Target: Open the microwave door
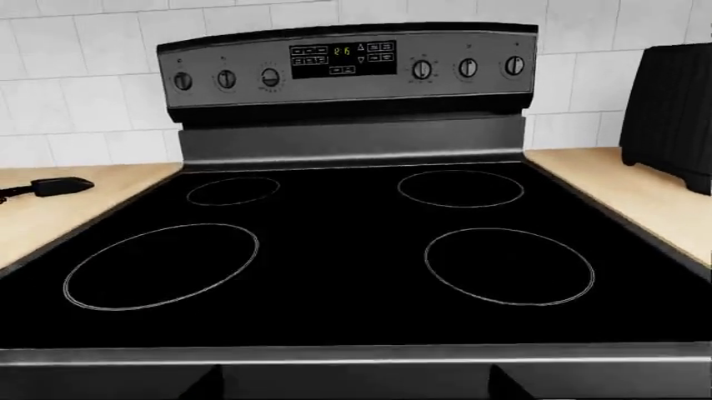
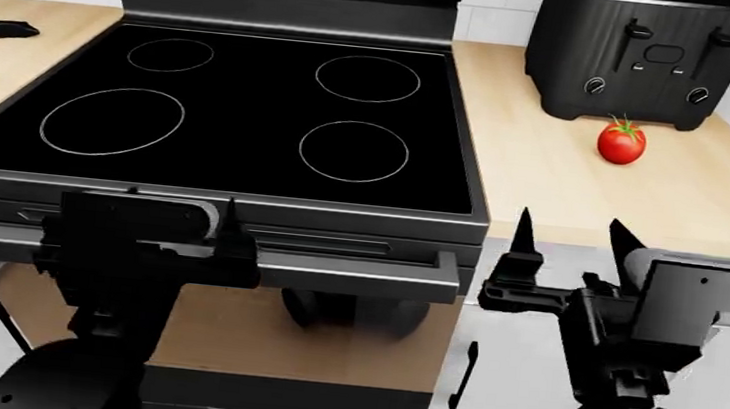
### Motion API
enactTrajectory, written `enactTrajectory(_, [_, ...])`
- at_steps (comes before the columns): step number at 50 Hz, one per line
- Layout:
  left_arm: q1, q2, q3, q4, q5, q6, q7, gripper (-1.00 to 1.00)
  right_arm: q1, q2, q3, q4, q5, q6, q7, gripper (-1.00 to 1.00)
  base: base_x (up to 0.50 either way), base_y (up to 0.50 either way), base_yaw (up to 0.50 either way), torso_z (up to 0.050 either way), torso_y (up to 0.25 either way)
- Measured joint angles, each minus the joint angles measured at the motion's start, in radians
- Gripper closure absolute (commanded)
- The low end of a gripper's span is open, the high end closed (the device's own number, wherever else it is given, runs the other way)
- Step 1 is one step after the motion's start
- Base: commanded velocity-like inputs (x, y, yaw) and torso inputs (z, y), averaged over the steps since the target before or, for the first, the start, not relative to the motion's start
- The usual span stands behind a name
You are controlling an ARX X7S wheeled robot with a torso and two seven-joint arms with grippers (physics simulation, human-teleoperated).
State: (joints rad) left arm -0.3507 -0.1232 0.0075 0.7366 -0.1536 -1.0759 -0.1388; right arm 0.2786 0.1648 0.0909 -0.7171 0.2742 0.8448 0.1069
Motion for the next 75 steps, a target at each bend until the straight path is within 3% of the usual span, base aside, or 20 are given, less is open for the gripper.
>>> enactTrajectory(4, [-0.175, -0.094, -0.062, -0.013, -0.245, -0.156, -0.213, -1.00, 0.164, 0.039, 0.095, -0.089, 0.174, 0.237, 0.080, -1.00, 0.00, 0.00, 0.00, 0.050, 0.000])
enactTrajectory(10, [-0.439, -0.251, -0.051, -0.095, -0.817, -0.243, -0.683, -1.00, 0.443, 0.173, 0.166, -0.048, 0.668, 0.435, 0.446, -1.00, 0.00, 0.00, 0.00, 0.050, 0.000])
enactTrajectory(14, [-0.599, -0.338, -0.011, -0.154, -1.183, -0.257, -0.910, -1.00, 0.633, 0.261, 0.132, 0.018, 0.975, 0.496, 0.658, -1.00, 0.00, 0.00, 0.00, 0.050, 0.000])
enactTrajectory(20, [-0.817, -0.431, 0.062, -0.240, -1.540, -0.263, -1.121, -1.00, 0.867, 0.356, 0.060, 0.113, 1.283, 0.537, 0.873, -1.00, 0.00, 0.00, 0.00, 0.050, 0.000])
enactTrajectory(27, [-1.033, -0.488, 0.148, -0.349, -1.766, -0.276, -1.236, -1.00, 1.074, 0.429, -0.012, 0.216, 1.482, 0.559, 1.003, -1.00, 0.00, 0.00, 0.00, 0.010, 0.000])
enactTrajectory(52, [-1.527, -0.550, 0.373, -0.644, -2.054, -0.275, -1.335, -1.00, 1.546, 0.537, -0.174, 0.473, 1.643, 0.610, 1.050, -1.00, 0.11, -0.04, 0.00, 0.000, 0.000])
enactTrajectory(75, [-1.827, -0.430, 0.424, -0.932, -1.760, -0.346, -1.059, -1.00, 1.730, 0.543, -0.263, 0.576, 1.489, 0.642, 0.881, -1.00, 0.35, -0.29, 0.00, 0.000, 0.000])
